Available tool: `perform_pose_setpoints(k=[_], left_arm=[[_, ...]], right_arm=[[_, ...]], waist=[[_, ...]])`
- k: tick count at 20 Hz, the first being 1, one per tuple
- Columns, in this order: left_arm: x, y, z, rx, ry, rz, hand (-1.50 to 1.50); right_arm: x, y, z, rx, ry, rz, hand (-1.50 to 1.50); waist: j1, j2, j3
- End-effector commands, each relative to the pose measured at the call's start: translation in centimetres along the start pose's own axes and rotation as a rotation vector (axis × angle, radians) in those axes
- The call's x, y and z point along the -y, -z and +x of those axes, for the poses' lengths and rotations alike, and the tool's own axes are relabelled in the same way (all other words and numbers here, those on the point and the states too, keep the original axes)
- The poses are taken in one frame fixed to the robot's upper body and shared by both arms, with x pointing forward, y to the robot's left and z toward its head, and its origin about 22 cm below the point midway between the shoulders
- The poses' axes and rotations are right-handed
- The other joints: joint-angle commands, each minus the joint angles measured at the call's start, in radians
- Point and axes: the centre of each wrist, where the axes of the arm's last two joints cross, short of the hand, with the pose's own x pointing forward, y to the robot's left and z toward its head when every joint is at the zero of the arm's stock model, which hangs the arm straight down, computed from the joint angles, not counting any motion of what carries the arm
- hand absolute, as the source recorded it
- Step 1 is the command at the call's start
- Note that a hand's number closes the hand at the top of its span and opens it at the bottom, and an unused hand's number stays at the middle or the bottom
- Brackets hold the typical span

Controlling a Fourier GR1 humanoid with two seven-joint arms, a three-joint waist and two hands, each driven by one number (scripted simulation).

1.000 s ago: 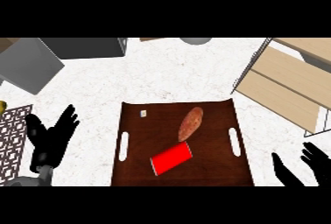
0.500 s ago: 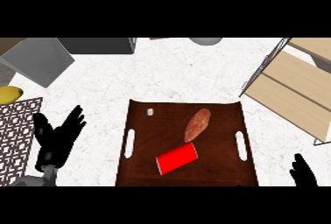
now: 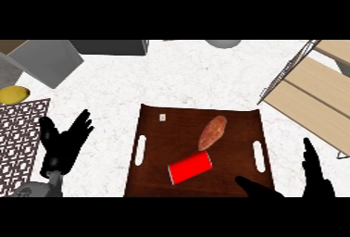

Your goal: Pick the sweet potato from the tray and place it in the tiered shelf

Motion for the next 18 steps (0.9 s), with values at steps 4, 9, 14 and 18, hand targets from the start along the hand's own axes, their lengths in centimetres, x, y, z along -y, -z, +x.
perform_pose_setpoints(k=[4,9,14,18], left_arm=[[0.9,0.1,-0.6,-0.004,0.001,-0.017,0.0],[-0.7,0.0,0.3,-0.015,0.003,-0.008,0.0],[0.0,-0.1,0.3,-0.004,-0.003,0.003,0.0],[0.5,0.0,-0.1,-0.005,0.001,0.0,0.0]], right_arm=[[-4.5,2.6,4.8,-0.192,-0.136,-0.07,-1.5],[-6.9,3.7,6.2,-0.266,-0.188,-0.006,-1.5],[-8.7,4.7,7.1,-0.284,-0.27,0.044,-1.5],[-10.4,5.6,6.3,-0.325,-0.306,0.046,-1.5]], waist=[[0.004,0.0,0.002],[0.001,-0.004,0.004],[-0.009,-0.008,0.005],[-0.007,-0.007,0.004]])
